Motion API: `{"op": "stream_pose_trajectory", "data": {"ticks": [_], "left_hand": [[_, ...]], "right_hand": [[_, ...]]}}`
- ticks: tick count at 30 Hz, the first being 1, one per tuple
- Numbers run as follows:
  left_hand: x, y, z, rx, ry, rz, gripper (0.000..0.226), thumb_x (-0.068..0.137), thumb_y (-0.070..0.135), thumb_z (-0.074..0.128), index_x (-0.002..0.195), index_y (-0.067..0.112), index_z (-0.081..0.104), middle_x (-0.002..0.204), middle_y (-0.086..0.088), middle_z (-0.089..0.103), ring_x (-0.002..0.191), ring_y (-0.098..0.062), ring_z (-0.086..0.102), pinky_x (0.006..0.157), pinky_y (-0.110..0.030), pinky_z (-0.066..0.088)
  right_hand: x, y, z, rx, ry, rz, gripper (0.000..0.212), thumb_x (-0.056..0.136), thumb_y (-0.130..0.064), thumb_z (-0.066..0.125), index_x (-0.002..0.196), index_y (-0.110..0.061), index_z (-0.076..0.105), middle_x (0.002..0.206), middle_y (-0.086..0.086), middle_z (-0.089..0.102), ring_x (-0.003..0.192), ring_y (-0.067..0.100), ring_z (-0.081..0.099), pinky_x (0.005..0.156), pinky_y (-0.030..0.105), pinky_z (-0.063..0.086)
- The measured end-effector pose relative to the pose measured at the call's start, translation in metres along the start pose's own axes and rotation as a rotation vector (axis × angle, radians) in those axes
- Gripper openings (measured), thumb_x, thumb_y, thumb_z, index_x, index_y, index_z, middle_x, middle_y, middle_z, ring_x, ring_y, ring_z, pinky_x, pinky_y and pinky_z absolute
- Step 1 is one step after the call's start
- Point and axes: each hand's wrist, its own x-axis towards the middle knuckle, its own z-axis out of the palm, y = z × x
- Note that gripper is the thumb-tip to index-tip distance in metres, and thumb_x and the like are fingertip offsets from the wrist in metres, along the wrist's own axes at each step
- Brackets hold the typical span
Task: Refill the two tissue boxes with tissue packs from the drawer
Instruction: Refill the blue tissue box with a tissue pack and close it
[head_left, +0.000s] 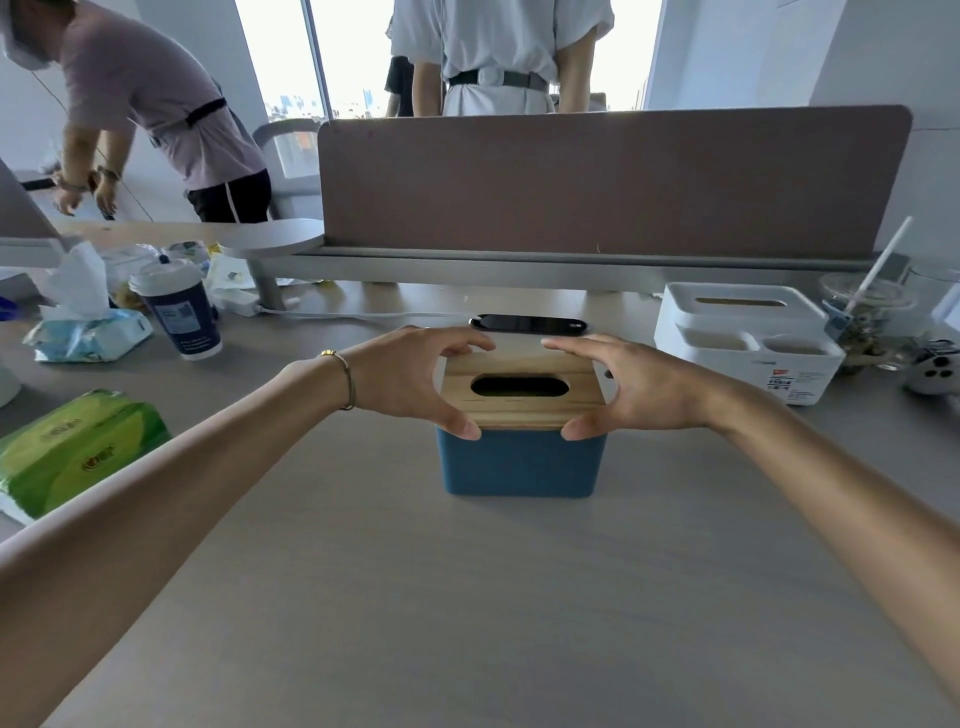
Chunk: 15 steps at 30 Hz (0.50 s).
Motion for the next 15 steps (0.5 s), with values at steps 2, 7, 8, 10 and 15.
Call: {"op": "stream_pose_trajectory", "data": {"ticks": [2, 7, 8, 10, 15], "left_hand": [[-0.0005, -0.0005, 0.0001, 0.005, 0.006, 0.005, 0.103, 0.053, 0.070, 0.087, 0.143, 0.048, 0.042, 0.145, 0.017, 0.052, 0.133, -0.001, 0.047, 0.113, -0.031, 0.040], [-0.0001, -0.0015, 0.0007, -0.007, 0.017, 0.012, 0.101, 0.053, 0.068, 0.088, 0.142, 0.045, 0.045, 0.144, 0.017, 0.054, 0.132, 0.001, 0.048, 0.112, -0.031, 0.043], [0.0003, -0.0015, 0.0010, -0.027, 0.018, 0.016, 0.100, 0.054, 0.065, 0.089, 0.143, 0.043, 0.046, 0.144, 0.017, 0.054, 0.132, 0.002, 0.047, 0.110, -0.030, 0.045], [0.0006, -0.0011, 0.0014, -0.069, 0.018, 0.017, 0.099, 0.055, 0.061, 0.091, 0.142, 0.042, 0.048, 0.143, 0.016, 0.054, 0.132, 0.005, 0.046, 0.104, -0.027, 0.050], [0.0009, -0.0016, 0.0031, -0.056, 0.026, 0.008, 0.093, 0.052, 0.067, 0.087, 0.136, 0.045, 0.055, 0.138, 0.025, 0.052, 0.129, 0.004, 0.047, 0.100, -0.028, 0.052]], "right_hand": [[0.0004, 0.0011, 0.0007, 0.010, 0.000, -0.009, 0.106, 0.065, -0.059, 0.083, 0.153, -0.046, 0.025, 0.157, -0.015, 0.031, 0.142, 0.005, 0.030, 0.106, 0.021, 0.029], [0.0027, 0.0064, 0.0019, 0.031, -0.011, -0.031, 0.098, 0.065, -0.063, 0.082, 0.149, -0.049, 0.033, 0.151, -0.019, 0.036, 0.139, 0.001, 0.034, 0.114, 0.026, 0.030], [0.0033, 0.0073, 0.0020, 0.035, -0.014, -0.029, 0.097, 0.065, -0.063, 0.082, 0.149, -0.048, 0.034, 0.150, -0.020, 0.036, 0.138, 0.001, 0.034, 0.115, 0.027, 0.030], [0.0040, 0.0079, 0.0020, 0.040, -0.016, -0.019, 0.096, 0.066, -0.061, 0.082, 0.149, -0.046, 0.036, 0.149, -0.019, 0.036, 0.138, 0.001, 0.034, 0.115, 0.026, 0.030], [0.0029, 0.0076, 0.0044, 0.005, -0.038, 0.001, 0.090, 0.069, -0.060, 0.080, 0.148, -0.044, 0.039, 0.155, -0.018, 0.028, 0.141, 0.003, 0.031, 0.112, 0.024, 0.028]]}}
